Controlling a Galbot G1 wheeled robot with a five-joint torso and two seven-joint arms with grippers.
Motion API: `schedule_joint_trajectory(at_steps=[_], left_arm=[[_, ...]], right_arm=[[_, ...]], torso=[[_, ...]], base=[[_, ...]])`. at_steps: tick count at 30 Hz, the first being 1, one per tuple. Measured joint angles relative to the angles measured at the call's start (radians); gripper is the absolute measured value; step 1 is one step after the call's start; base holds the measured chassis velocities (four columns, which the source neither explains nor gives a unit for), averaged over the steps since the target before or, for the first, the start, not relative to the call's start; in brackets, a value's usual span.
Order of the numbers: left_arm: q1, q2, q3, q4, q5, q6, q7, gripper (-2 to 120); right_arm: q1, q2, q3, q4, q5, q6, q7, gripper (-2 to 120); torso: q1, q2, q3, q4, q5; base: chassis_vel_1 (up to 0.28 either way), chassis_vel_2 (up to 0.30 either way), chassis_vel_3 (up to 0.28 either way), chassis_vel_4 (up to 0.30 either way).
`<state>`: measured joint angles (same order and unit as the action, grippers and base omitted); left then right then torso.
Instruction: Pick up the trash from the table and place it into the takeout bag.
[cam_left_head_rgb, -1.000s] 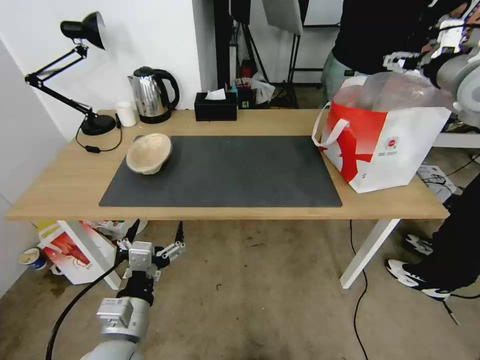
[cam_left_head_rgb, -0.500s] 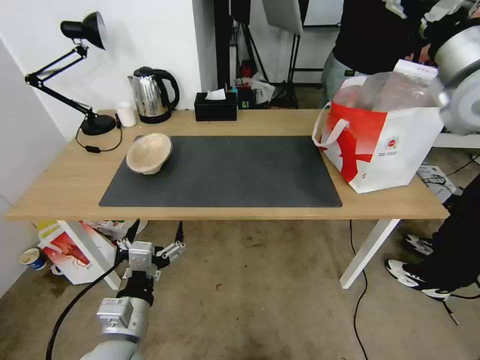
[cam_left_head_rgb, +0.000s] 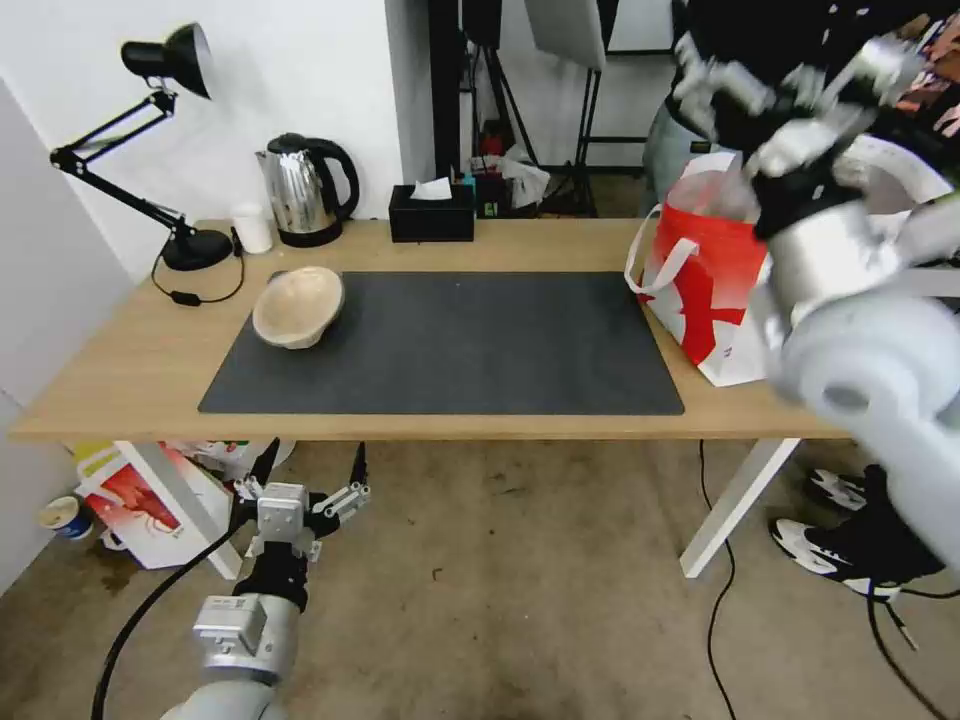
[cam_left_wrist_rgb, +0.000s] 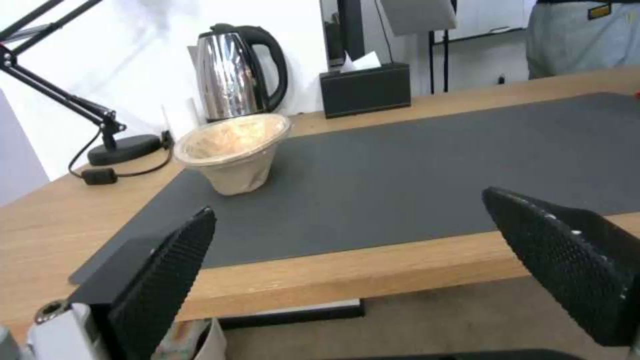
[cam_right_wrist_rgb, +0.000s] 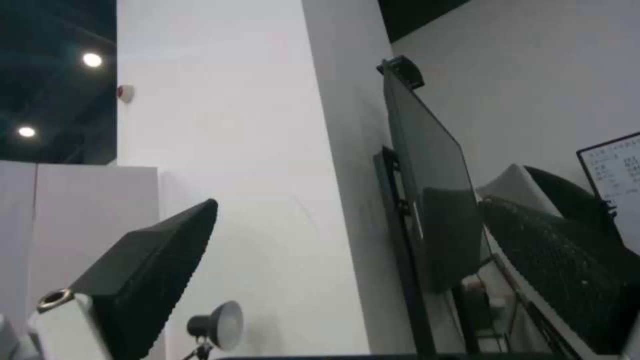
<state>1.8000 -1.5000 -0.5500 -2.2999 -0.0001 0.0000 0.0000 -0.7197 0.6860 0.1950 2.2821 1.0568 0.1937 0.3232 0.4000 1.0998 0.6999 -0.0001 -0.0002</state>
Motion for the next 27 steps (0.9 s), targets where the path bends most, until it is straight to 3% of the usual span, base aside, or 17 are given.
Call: schedule_joint_trajectory(at_steps=[10, 16, 27], left_arm=[[0.0, 0.0, 0.0, 0.0, 0.0, 0.0, 0.0, 100], [0.0, 0.0, 0.0, 0.0, 0.0, 0.0, 0.0, 100], [0.0, 0.0, 0.0, 0.0, 0.0, 0.0, 0.0, 100]], right_arm=[[-0.227, 0.058, 0.048, 0.098, -0.139, -0.003, 0.022, 100], [-0.425, 0.078, 0.084, 0.139, -0.355, -0.044, 0.13, 100], [-0.649, 0.123, 0.105, 0.221, -0.556, -0.16, 0.307, 100]], torso=[[0.0, 0.0, 0.0, 0.0003, 0.0002], [0.0, 0.0, 0.0, -0.0001, 0.0003], [0.0, 0.0, 0.0, 0.0002, 0.0003]], base=[[0.0, 0.0, 0.0, 0.0], [0.0, 0.0, 0.0, 0.0], [0.0, 0.0, 0.0, 0.0]])
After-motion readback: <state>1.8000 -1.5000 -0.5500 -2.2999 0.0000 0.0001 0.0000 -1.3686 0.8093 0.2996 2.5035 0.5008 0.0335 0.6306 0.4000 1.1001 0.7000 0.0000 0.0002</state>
